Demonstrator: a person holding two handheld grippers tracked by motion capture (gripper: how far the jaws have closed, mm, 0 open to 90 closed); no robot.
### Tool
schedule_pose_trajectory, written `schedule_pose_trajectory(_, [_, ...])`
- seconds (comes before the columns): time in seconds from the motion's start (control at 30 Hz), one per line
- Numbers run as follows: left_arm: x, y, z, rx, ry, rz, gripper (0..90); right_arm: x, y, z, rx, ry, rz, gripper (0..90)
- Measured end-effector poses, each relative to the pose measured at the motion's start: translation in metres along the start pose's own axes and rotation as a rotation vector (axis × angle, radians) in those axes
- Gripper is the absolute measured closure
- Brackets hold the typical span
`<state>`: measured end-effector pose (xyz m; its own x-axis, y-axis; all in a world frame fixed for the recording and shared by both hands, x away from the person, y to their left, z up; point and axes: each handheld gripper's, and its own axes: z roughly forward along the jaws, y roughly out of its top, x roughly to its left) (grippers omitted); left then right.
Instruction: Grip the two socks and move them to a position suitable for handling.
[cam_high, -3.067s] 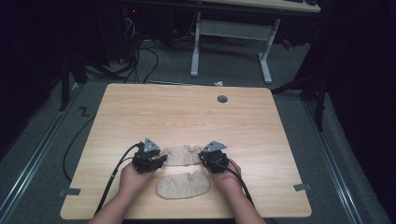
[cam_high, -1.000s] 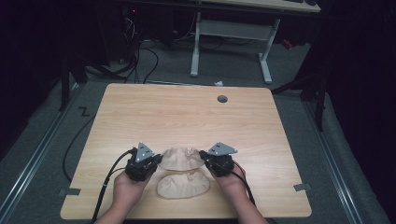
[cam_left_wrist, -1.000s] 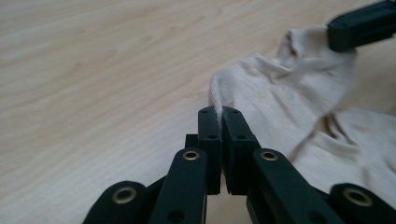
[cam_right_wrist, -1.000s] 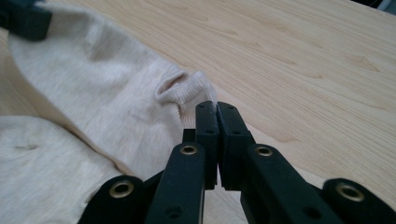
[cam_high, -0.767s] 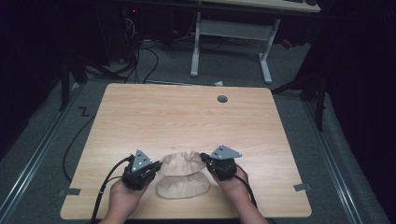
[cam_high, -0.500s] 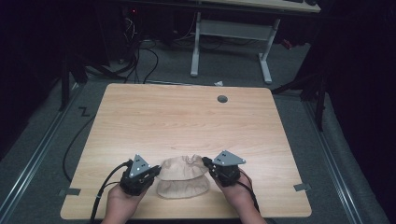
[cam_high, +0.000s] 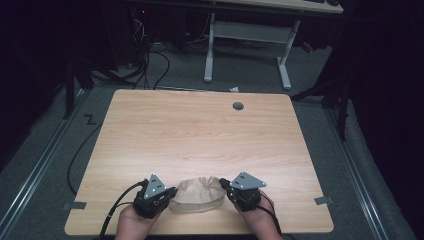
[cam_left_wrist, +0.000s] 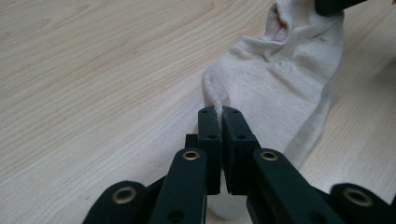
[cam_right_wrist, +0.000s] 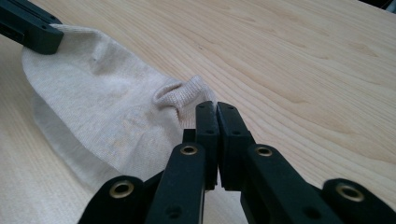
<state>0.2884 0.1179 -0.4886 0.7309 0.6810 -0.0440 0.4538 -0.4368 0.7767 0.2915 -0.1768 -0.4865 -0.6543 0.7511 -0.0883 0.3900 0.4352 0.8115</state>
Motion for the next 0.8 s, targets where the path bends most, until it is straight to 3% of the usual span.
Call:
schedule_pose_trajectory(0.33, [-0.001, -0.01, -0.011, 0.007, 0.006, -0.025, 86.9, 0.014, -0.004, -0.002, 0.019, 0.037, -0.021, 88.2])
schedule_pose_trajectory(0.8, [0.002, -0.019, 0.005, 0.09, 0.015, -0.019, 86.6, 0.012, -0.012, 0.007, 0.073, 0.056, -0.011, 88.2])
